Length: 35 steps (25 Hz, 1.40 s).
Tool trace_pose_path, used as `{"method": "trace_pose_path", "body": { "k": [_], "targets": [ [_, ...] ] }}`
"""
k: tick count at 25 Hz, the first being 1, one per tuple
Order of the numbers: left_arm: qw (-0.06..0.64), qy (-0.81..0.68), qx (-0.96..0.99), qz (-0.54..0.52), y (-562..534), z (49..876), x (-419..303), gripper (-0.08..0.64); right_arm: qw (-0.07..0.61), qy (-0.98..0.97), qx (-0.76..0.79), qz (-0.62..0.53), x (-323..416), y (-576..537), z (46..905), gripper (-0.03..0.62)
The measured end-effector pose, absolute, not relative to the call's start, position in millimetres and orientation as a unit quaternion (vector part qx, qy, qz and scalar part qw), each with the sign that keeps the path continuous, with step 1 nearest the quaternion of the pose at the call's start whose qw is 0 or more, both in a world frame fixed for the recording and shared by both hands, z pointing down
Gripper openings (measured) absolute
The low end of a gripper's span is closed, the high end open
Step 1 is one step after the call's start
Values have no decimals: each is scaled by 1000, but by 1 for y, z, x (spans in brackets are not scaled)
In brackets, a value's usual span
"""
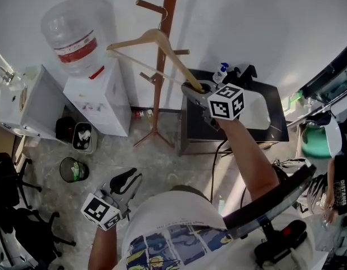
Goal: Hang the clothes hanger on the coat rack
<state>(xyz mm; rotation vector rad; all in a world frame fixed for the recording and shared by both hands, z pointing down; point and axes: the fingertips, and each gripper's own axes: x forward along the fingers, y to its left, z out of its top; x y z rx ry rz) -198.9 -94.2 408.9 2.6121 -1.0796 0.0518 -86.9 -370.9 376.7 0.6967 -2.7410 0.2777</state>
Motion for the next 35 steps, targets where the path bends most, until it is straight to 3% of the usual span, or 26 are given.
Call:
{"method": "trace_pose_path", "body": {
  "k": [18, 35],
  "targets": [
    [159, -328, 930, 39, -71, 416, -186, 89, 135, -929, 328, 103, -22, -328, 423, 55],
    [161, -253, 952, 56, -42, 425, -161, 89, 157, -910, 364, 120, -2, -189, 461, 55]
  ]
}}
